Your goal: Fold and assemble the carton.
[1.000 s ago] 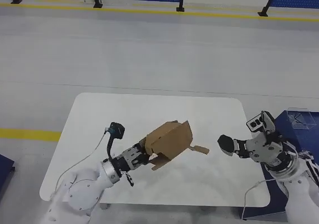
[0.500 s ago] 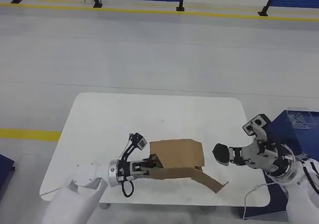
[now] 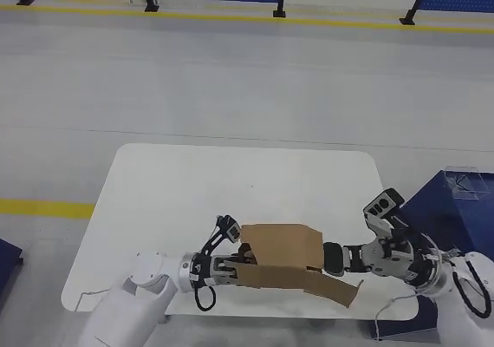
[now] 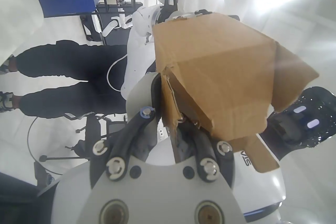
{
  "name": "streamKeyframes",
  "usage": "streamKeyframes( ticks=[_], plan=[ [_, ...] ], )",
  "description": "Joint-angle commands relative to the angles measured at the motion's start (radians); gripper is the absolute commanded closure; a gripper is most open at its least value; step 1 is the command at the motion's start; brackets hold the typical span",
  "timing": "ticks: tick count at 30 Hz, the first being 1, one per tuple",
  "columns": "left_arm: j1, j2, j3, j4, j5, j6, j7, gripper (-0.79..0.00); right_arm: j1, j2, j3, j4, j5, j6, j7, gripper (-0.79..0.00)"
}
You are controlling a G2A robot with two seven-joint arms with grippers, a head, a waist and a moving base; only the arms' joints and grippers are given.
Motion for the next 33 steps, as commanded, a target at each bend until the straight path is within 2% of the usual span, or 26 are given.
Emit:
streamKeyframes(
  ticks=[1, 7, 12, 14, 15, 16, 19, 22, 29, 30, 31, 33],
  plan=[
    [-0.002, -0.001, 0.004, 0.001, -0.004, -0.001, 0.000, 0.000, 0.002, 0.001, -0.015, 0.000, -0.022, -0.008, -0.005, -0.785],
    [-0.003, -0.004, 0.011, 0.000, 0.002, -0.007, 0.002, 0.000, 0.006, 0.004, -0.065, -0.007, -0.048, -0.018, -0.013, -0.785],
    [0.000, -0.004, 0.016, -0.005, 0.021, -0.006, 0.012, 0.000, 0.010, 0.009, -0.101, -0.019, -0.129, -0.037, -0.031, -0.785],
    [0.001, -0.004, 0.018, -0.003, 0.028, -0.005, 0.021, 0.000, 0.011, 0.011, -0.117, -0.021, -0.157, -0.050, -0.035, -0.693],
    [0.001, -0.004, 0.019, -0.002, 0.034, -0.004, 0.025, 0.000, 0.012, 0.012, -0.122, -0.022, -0.164, -0.054, -0.038, -0.606],
    [0.001, -0.005, 0.021, -0.003, 0.036, -0.003, 0.026, 0.000, 0.013, 0.012, -0.125, -0.025, -0.171, -0.056, -0.040, -0.385],
    [0.000, -0.004, 0.023, -0.002, 0.054, -0.004, 0.033, 0.000, 0.013, 0.016, -0.128, -0.031, -0.207, -0.067, -0.058, -0.222],
    [0.000, -0.004, 0.025, 0.001, 0.060, -0.001, 0.034, 0.000, 0.012, 0.019, -0.134, -0.027, -0.212, -0.043, -0.059, -0.009],
    [-0.001, -0.003, 0.023, 0.004, 0.059, 0.014, 0.020, 0.000, 0.012, 0.026, -0.135, -0.026, -0.239, -0.039, -0.071, 0.000],
    [-0.001, -0.002, 0.022, 0.004, 0.064, 0.017, 0.022, -0.354, 0.011, 0.027, -0.135, -0.026, -0.237, -0.041, -0.075, 0.000],
    [0.001, -0.002, 0.018, 0.005, 0.066, 0.023, 0.029, -0.785, 0.010, 0.027, -0.134, -0.027, -0.237, -0.042, -0.078, 0.000],
    [0.003, 0.002, 0.010, 0.002, 0.086, 0.029, 0.043, -0.785, 0.010, 0.029, -0.132, -0.030, -0.233, -0.047, -0.085, 0.000]
  ],
)
